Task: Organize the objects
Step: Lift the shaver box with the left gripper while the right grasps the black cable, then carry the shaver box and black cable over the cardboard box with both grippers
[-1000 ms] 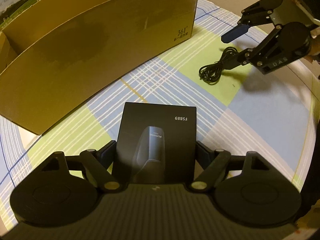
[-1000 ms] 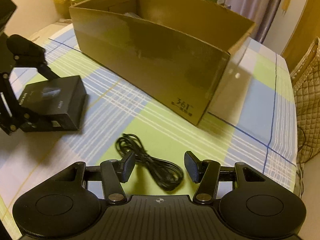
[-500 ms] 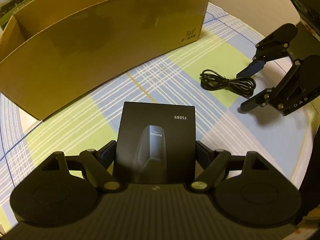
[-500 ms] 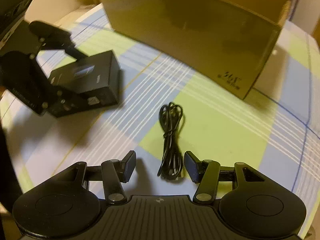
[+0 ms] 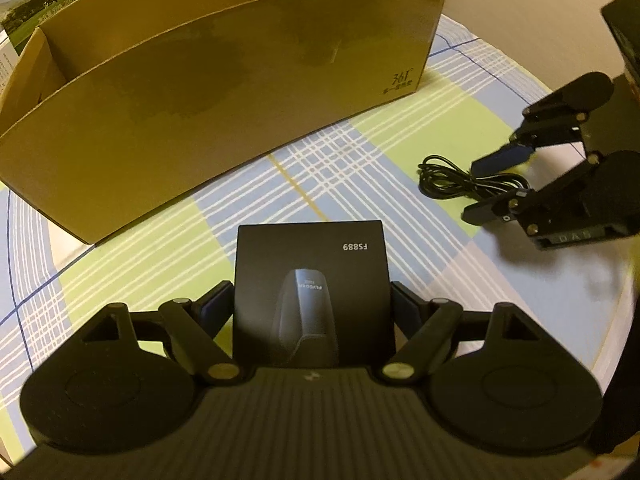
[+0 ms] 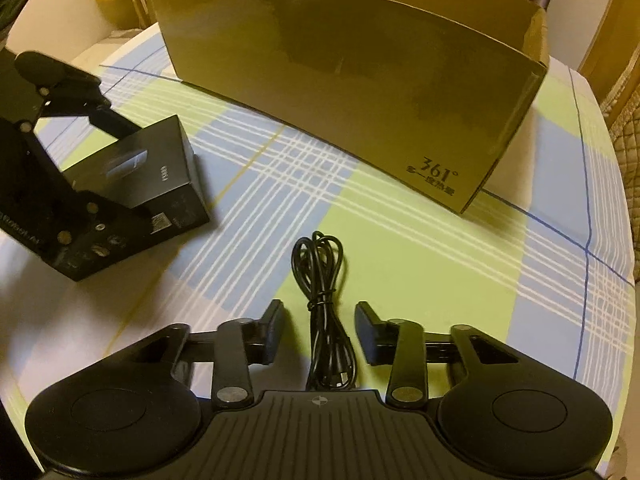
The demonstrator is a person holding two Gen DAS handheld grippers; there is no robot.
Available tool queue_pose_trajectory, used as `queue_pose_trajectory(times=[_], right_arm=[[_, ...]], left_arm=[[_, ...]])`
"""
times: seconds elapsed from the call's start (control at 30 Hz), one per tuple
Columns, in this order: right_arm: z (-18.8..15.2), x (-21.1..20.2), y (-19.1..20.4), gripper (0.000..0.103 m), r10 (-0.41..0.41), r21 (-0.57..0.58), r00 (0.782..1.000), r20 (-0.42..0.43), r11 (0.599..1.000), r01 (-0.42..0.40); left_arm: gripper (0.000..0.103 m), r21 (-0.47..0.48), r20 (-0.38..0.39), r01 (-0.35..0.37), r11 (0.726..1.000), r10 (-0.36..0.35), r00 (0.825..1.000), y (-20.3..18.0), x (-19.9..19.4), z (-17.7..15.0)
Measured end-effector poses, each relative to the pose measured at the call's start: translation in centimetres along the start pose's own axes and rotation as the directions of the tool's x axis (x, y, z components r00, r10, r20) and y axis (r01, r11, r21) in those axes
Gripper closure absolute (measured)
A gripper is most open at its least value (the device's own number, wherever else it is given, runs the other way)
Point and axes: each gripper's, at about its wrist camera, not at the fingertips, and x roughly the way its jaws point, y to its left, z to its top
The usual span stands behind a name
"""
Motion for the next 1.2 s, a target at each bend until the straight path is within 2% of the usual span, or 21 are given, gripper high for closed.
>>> queue_pose_trajectory(times=[0.1,0.23,0.53,0.63,1.0,1.2], right_arm=[[-0.1,-0.1,0.2,0.074,-0.004,0.004,1.0,0.0,1.0,0.004],[-0.2,-0.3,-0.1,0.083,-0.01,0.044,1.0,-0.003,0.999,0.01],[-0.1,-0.2,-0.3,0.087,-0.016,0.06,1.0,-0.01,0.998,0.017],[-0.1,-0.4,-0.4,0.091,0.017,0.099,1.0,-0.003,0.995,-0.016],[-0.4,-2.4,0.4,0.092,0.033,0.178,0.999,0.033,0.983,-0.038],[-0.2,-4.7,1.5,0.092,0.023,0.172,0.998,0.06,0.985,-0.033]], left_arm=[[0.024,-0.002,-0.009,-0.003,1.0,0.003,1.0,-0.2,0.2,0.2],[0.024,0.01,-0.032,-0.016,1.0,0.016,0.999,-0.6,0.5,0.2],[0.027,0.005,-0.055,-0.033,0.999,0.033,0.998,-0.7,1.0,-0.4],[0.028,-0.02,-0.056,-0.032,0.999,0.031,0.998,-0.5,0.7,-0.6],[0.028,-0.078,-0.01,-0.034,0.996,0.033,0.999,-0.4,-2.3,-1.2],[0.028,-0.092,0.013,-0.043,0.995,0.044,0.999,-0.9,-4.3,-1.0]])
